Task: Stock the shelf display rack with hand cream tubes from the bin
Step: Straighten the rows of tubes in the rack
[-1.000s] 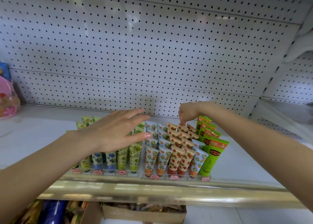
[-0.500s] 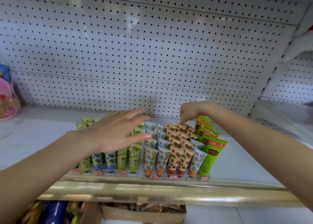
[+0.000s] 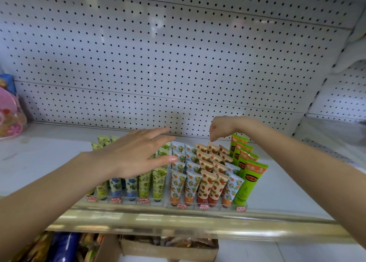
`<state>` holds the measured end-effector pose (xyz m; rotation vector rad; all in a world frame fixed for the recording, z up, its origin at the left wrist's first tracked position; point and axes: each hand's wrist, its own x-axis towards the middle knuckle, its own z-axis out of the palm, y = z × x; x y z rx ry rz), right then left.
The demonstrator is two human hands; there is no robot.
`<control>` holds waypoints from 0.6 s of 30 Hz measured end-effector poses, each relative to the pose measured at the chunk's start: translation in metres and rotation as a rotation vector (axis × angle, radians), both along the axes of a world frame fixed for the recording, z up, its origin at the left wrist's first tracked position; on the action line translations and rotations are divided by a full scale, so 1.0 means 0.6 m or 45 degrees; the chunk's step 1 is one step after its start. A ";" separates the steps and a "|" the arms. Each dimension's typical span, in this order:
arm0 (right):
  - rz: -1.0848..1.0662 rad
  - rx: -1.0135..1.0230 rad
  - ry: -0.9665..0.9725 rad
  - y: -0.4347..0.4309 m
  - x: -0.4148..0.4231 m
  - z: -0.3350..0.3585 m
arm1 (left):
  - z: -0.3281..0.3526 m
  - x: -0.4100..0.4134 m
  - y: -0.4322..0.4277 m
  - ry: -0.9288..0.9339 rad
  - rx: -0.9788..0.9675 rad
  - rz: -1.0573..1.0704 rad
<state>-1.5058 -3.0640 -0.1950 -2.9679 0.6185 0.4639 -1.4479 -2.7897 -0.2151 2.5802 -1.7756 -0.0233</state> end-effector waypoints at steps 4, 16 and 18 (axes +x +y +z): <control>0.069 0.001 -0.129 0.005 0.007 -0.003 | -0.004 0.002 0.002 0.012 0.001 -0.002; 0.081 -0.057 -0.094 0.027 0.014 -0.025 | -0.024 -0.013 -0.004 0.026 0.046 -0.014; 0.072 -0.025 -0.094 0.025 0.012 -0.025 | -0.034 -0.016 -0.006 0.039 0.053 -0.027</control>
